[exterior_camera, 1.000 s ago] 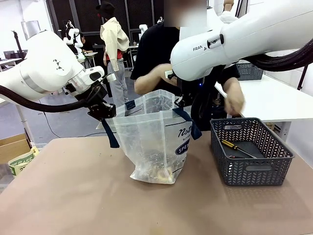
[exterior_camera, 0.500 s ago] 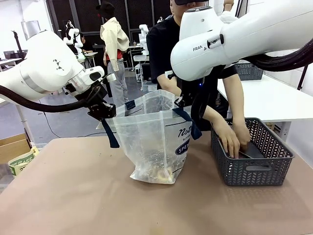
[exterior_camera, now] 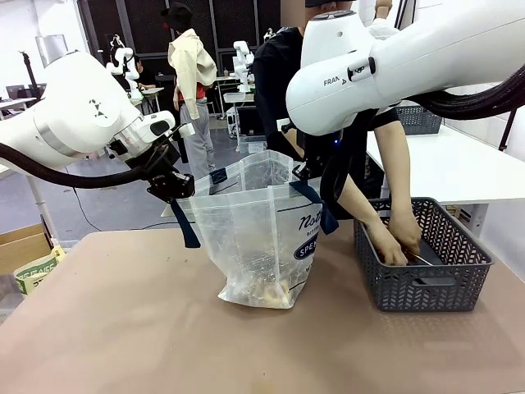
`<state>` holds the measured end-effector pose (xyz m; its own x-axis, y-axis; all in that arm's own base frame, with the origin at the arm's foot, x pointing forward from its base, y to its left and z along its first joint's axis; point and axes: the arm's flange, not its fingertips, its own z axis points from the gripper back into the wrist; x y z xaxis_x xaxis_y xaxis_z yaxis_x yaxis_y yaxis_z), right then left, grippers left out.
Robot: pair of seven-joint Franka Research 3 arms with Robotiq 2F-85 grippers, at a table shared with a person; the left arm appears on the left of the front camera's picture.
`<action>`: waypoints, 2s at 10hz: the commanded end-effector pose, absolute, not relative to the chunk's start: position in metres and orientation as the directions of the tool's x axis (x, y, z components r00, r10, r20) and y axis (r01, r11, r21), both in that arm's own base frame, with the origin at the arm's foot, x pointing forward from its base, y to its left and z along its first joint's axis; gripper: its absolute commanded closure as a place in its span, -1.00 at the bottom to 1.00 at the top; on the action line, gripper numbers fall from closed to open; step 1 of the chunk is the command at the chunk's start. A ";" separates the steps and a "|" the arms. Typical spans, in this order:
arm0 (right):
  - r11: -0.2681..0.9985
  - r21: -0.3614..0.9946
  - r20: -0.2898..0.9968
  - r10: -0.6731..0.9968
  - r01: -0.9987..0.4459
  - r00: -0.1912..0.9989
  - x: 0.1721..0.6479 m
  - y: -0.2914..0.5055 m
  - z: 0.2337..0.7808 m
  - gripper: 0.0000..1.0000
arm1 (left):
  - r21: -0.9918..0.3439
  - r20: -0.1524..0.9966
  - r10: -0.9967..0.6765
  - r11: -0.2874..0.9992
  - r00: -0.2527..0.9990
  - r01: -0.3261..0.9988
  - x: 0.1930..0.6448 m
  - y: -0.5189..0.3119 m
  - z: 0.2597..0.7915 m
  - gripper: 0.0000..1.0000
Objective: Transfer purchased items from the store into the shopping bag.
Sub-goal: Move the Reusable shopping bag to the right side of the table.
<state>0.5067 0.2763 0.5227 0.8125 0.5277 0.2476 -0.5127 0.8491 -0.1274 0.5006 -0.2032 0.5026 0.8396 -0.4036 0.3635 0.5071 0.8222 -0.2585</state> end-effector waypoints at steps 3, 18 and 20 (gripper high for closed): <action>0.850 -0.127 0.247 0.526 -0.511 0.814 0.507 0.275 0.522 1.00 | -0.257 0.367 -0.401 0.823 0.839 0.506 0.501 -0.201 0.505 1.00; 0.850 -0.127 0.247 0.526 -0.511 0.814 0.507 0.275 0.522 1.00 | -0.257 0.367 -0.401 0.823 0.839 0.506 0.501 -0.201 0.505 1.00; 0.850 -0.127 0.247 0.526 -0.511 0.814 0.507 0.275 0.522 1.00 | -0.257 0.367 -0.401 0.823 0.839 0.506 0.501 -0.201 0.505 1.00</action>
<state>0.5067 0.2763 0.5227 0.8125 0.5278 0.2475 -0.5127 0.8491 -0.1274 0.5006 -0.2032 0.5026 0.8396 -0.4036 0.3635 0.5071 0.8222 -0.2585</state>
